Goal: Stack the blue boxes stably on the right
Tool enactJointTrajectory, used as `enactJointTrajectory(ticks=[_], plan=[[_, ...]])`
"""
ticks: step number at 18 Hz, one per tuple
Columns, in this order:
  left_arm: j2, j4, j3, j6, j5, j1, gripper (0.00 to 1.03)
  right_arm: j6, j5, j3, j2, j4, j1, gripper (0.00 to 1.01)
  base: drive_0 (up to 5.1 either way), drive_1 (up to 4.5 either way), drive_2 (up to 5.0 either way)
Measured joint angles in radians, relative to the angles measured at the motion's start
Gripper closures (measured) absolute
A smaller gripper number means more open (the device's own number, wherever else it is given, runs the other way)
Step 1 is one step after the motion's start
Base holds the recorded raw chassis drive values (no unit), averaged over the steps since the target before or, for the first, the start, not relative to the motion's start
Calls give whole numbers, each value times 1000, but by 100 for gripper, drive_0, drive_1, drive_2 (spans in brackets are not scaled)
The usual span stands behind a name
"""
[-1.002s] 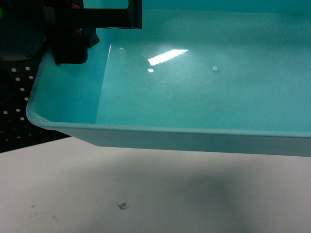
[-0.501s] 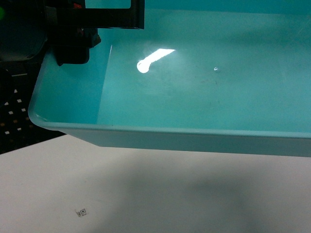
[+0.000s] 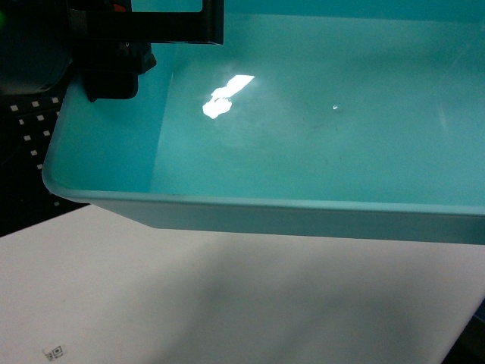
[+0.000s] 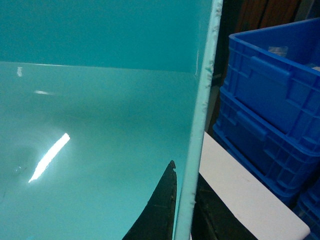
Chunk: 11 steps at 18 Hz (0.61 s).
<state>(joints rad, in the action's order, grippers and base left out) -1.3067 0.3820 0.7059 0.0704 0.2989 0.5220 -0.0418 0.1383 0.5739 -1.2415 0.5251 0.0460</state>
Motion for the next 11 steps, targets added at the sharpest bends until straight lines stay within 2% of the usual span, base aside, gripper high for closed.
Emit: enactJointTrajectory(ticks=[11], plan=[[0, -1, 0, 0, 0, 0, 101, 0, 0, 0, 0, 0, 0, 94, -153, -153, -153]])
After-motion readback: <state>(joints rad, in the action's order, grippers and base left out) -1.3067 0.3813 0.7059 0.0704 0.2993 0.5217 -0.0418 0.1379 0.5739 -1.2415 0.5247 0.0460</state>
